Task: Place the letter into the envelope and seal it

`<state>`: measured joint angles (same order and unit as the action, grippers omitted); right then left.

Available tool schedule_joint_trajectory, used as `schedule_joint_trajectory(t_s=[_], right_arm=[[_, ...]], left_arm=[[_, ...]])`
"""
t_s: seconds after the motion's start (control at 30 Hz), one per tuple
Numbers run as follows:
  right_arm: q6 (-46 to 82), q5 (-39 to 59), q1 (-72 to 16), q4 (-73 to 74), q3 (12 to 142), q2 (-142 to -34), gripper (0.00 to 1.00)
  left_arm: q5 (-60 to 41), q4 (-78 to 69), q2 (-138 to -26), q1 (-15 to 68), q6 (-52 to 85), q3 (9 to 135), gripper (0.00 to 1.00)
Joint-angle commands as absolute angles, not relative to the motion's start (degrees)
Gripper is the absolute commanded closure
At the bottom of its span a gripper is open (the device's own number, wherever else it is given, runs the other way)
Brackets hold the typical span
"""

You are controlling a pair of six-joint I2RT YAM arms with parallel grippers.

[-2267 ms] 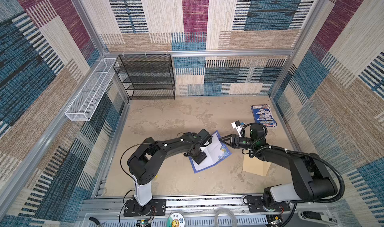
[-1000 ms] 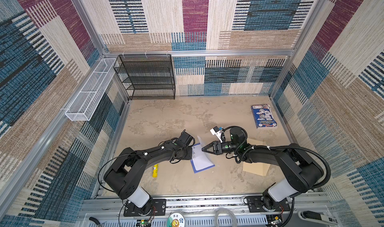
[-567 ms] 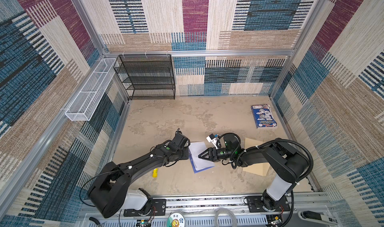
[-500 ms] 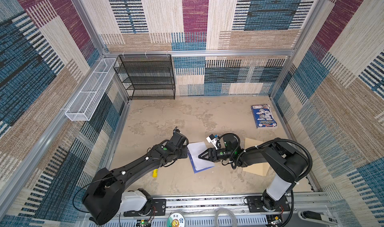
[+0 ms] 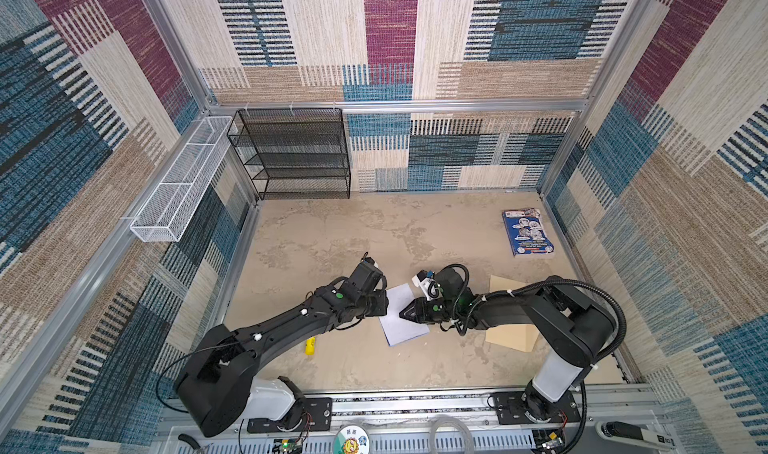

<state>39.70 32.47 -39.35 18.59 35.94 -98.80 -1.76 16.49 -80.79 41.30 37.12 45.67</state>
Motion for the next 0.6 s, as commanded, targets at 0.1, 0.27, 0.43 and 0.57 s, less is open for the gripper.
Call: schedule_joint_trajectory(t_s=[0.1, 0.27, 0.43, 0.57], right_arm=[[37.91, 25.01, -40.45, 12.65, 35.81, -98.53, 0.65], [36.62, 21.1, -42.26, 10.07, 36.21, -97.66, 0.66], [36.39, 19.4, -43.57, 9.88, 34.4, -95.86, 0.67], [36.3, 17.87, -44.08, 9.13, 32.0, -92.94, 0.67]], left_arm=[[-2.44, 12.59, -85.04, 42.17, 36.56, 46.15, 0.64], [-2.7, 12.2, -87.43, 42.33, 36.68, 45.79, 0.65], [-1.11, 13.4, -89.74, 42.32, 39.15, 45.2, 0.68], [-0.01, 14.55, -92.33, 42.36, 40.84, 44.91, 0.7]])
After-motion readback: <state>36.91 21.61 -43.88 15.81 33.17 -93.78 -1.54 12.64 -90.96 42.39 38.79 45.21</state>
